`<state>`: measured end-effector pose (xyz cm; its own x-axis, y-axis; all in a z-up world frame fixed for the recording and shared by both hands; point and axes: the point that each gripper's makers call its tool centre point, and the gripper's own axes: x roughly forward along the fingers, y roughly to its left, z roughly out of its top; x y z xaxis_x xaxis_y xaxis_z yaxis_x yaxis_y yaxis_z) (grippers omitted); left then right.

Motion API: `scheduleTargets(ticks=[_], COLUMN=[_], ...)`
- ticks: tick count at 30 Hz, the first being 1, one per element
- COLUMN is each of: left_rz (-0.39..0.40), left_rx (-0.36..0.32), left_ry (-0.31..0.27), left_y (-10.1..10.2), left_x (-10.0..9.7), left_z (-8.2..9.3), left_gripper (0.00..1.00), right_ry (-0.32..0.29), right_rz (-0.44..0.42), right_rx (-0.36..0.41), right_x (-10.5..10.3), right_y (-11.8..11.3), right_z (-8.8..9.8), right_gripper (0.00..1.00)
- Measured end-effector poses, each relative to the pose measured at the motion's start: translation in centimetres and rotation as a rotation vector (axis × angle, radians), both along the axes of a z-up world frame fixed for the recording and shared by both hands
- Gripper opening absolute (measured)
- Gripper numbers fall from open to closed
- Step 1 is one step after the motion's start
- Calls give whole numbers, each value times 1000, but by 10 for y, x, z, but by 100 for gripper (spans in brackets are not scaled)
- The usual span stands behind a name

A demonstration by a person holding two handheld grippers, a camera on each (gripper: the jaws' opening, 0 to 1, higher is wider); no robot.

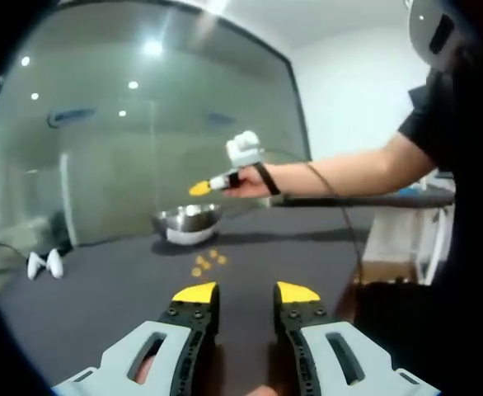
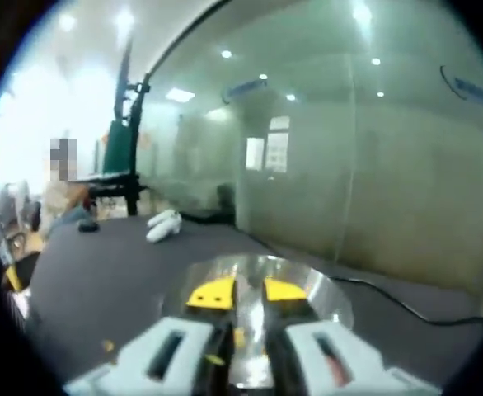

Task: Pick up the QQ candy scattered on the table and place it into the stainless steel bowl on the table

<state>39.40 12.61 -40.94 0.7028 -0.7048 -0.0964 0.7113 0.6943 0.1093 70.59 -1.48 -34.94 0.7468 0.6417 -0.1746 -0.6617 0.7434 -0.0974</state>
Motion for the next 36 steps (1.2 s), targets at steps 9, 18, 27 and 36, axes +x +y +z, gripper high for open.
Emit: scheduleTargets(ticks=[9,18,27,36], left_rz=[25,22,8,4], left_rx=[-16,-25,-12,-5], left_ry=[-9,-11,-9,-7], left_y=[15,13,7,5], left_x=[6,12,13,14], left_z=[5,8,6,6], left_gripper=[28,28,28,28], right_ry=[-51,26,85,117], right_rz=[139,185,200,219], right_rx=[-137,-12,-19,-27], right_x=[-65,-128,-162,-172], right_y=[-8,-24,-35,-32], right_z=[-27,-53,-83,-99], right_gripper=[12,13,14,15])
